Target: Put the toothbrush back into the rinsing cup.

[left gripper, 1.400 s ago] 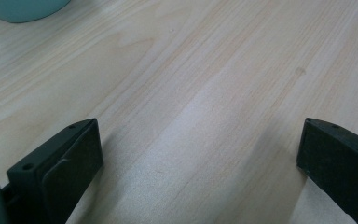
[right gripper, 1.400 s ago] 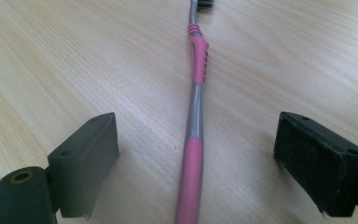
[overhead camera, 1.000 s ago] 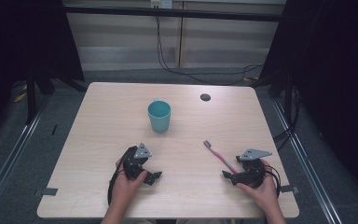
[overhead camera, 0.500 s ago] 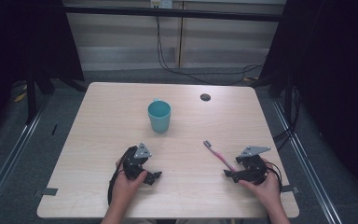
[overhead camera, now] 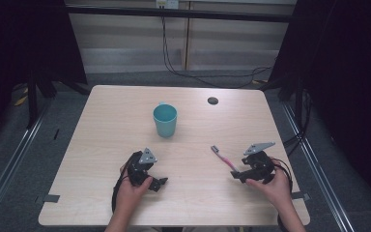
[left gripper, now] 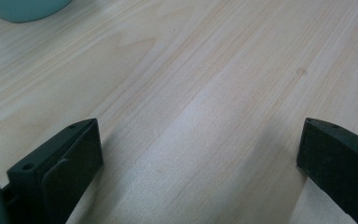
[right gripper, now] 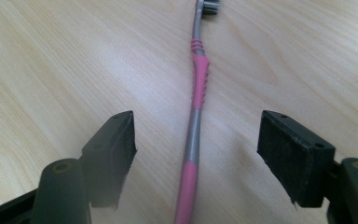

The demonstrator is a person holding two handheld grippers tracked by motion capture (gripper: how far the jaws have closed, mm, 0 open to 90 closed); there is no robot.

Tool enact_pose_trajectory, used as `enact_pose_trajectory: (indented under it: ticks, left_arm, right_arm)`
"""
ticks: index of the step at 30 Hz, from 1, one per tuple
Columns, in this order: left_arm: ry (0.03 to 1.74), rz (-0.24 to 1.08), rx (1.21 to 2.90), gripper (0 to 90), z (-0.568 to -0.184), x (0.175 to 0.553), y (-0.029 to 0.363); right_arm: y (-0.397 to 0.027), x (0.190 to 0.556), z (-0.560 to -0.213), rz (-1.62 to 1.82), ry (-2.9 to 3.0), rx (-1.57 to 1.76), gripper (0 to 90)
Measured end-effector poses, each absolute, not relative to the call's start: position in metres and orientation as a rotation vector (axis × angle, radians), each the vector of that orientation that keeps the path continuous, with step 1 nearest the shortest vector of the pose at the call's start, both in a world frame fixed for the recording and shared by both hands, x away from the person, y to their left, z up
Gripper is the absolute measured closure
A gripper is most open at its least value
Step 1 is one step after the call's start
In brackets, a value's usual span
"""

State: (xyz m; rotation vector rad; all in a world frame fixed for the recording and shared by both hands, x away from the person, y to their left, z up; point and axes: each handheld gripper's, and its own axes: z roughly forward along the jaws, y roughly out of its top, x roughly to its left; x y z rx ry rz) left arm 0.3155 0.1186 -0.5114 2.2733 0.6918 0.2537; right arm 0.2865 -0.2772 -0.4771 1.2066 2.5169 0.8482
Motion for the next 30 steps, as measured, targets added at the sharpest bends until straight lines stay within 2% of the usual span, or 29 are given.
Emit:
enact_pose_trajectory:
  ticks: [9, 30]
  left_arm:
    - [0.693, 0.255, 2.275, 0.0, -0.511, 0.316, 0.119]
    - [0.694, 0.254, 2.277, 0.0, -0.511, 0.315, 0.119]
  right_arm:
    - [-0.263, 0.305, -0.462, 0.730, 2.590, 1.239, 29.5]
    - [-0.240, 0.330, -0.457, 0.551, 2.674, 1.208, 34.1]
